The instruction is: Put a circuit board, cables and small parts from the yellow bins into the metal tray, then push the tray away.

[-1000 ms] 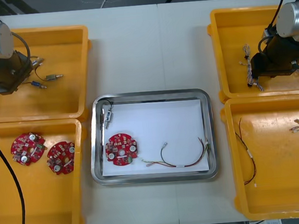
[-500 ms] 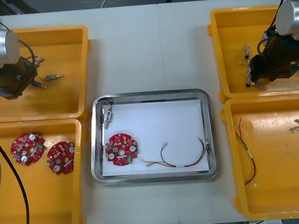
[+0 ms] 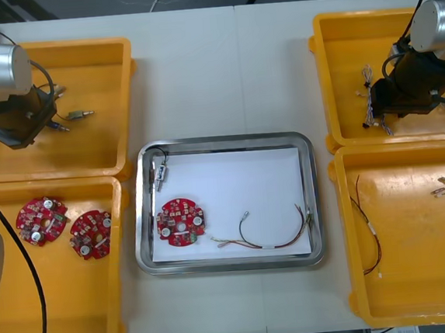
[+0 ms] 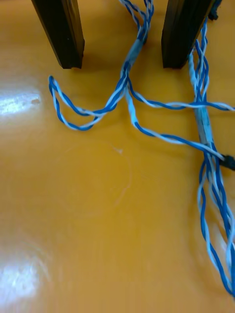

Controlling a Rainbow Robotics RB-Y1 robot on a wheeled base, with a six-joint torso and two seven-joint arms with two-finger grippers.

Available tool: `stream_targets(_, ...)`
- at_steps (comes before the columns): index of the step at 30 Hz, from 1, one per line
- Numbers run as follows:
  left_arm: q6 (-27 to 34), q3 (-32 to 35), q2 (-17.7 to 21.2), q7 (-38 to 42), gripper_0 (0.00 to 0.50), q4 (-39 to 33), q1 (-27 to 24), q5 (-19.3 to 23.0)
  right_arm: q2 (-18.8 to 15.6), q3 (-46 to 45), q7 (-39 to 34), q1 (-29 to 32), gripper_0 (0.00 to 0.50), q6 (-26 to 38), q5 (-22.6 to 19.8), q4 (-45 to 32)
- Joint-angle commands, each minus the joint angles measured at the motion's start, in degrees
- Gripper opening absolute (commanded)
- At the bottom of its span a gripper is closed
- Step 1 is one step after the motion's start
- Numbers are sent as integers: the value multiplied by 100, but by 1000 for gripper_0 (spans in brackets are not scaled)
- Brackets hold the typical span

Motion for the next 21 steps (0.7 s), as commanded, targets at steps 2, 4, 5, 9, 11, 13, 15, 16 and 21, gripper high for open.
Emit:
stream_targets(2, -69, 34, -98, 188, 500, -19, -337, -120, 39, -114, -124, -27, 463, -128, 29, -35)
stream_targets(4, -60, 34, -98, 179, 500, -19, -364, -103, 39, -114, -115, -27, 465, -93, 29, -35)
stream_targets(5, -60, 34, -98, 179, 500, -19, -364, -103, 39, -114, -115, -27, 462, -84, 29, -35)
stream_targets(9, -60, 8, -98, 161, 500, -19, -399, -103, 31, -114, -98, -27, 464, 30, 37, -35)
stream_targets(11, -60, -19, -98, 161, 500, -19, -407, -112, 31, -114, -89, -27, 462, 100, 55, -35)
stream_targets(13, -60, -19, -98, 161, 500, -19, -407, -120, 22, -114, -80, -27, 463, 135, 46, -35)
stream_targets(15, -60, -19, -90, 153, 500, -19, -407, -120, 13, -122, -71, -27, 460, 144, 46, -35)
stream_targets(16, -60, -19, -98, 144, 500, -19, -407, -120, 13, -114, -71, -27, 444, 153, 37, -35)
stream_targets(21, -60, -19, -125, 91, 500, -19, -407, -94, 4, -122, -71, -27, 166, 144, 46, -35)
